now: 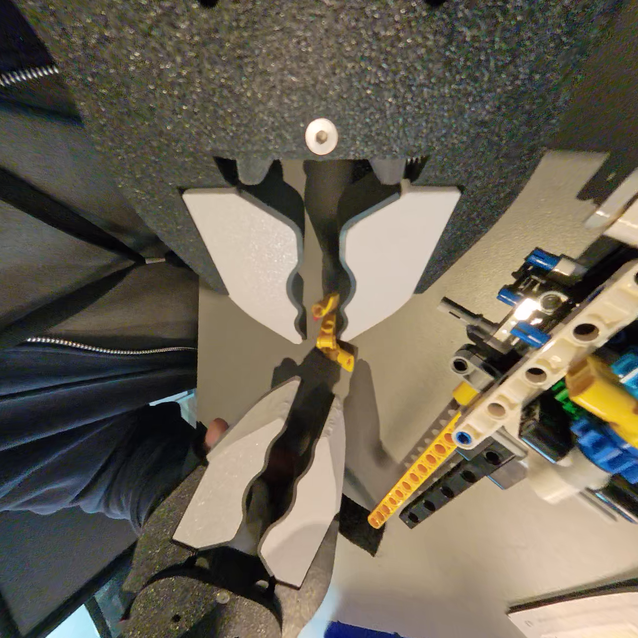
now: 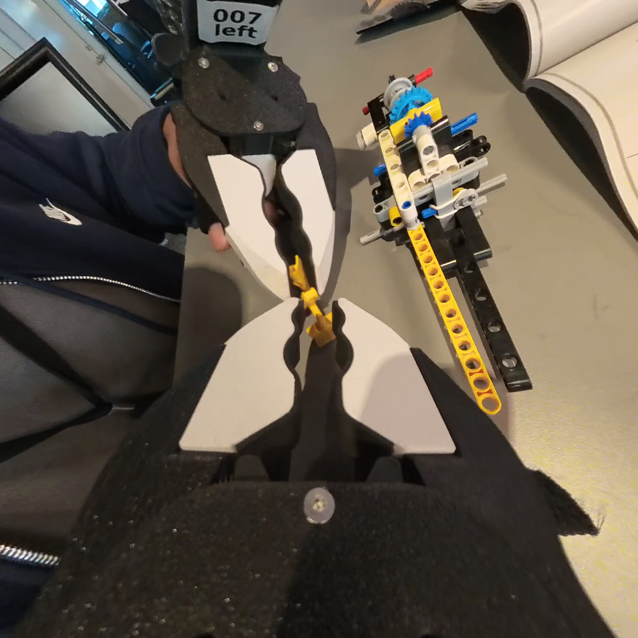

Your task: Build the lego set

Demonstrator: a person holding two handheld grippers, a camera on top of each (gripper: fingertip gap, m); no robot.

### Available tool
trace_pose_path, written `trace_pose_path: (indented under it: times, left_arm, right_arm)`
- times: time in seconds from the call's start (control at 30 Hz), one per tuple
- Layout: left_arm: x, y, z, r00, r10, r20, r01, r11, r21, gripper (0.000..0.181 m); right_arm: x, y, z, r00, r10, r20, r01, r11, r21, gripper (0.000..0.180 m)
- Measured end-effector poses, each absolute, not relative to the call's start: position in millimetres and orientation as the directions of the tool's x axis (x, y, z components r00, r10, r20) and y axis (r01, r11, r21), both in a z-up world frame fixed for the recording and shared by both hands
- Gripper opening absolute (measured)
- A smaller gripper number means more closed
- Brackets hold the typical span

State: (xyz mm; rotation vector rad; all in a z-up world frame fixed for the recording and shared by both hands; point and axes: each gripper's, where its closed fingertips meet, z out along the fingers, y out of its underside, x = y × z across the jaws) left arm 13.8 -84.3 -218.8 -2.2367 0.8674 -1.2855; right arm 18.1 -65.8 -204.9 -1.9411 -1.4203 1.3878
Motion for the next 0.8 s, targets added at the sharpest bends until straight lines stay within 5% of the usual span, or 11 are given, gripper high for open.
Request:
trace_pose_path:
  times: [0.5,0.8]
  left_arm:
    - [-2.5,-66.2,-211.1,0.441,-0.675,0.591,-0.207,-0.718,-0.665,0.032]
    - [-18.4,-72.5,-197.2,0.412,-0.816,0.406,-0.275,-0.535,-0.799,0.032]
  right_arm:
    - [25.4,-61.3,-200.0,0.014,0.877,-0.481,0.473,-0.429,-0.769,0.014]
    - [38.9,-58.1,-197.5,-0.002,0.924,-0.383,0.464,-0.339,-0.819,0.015]
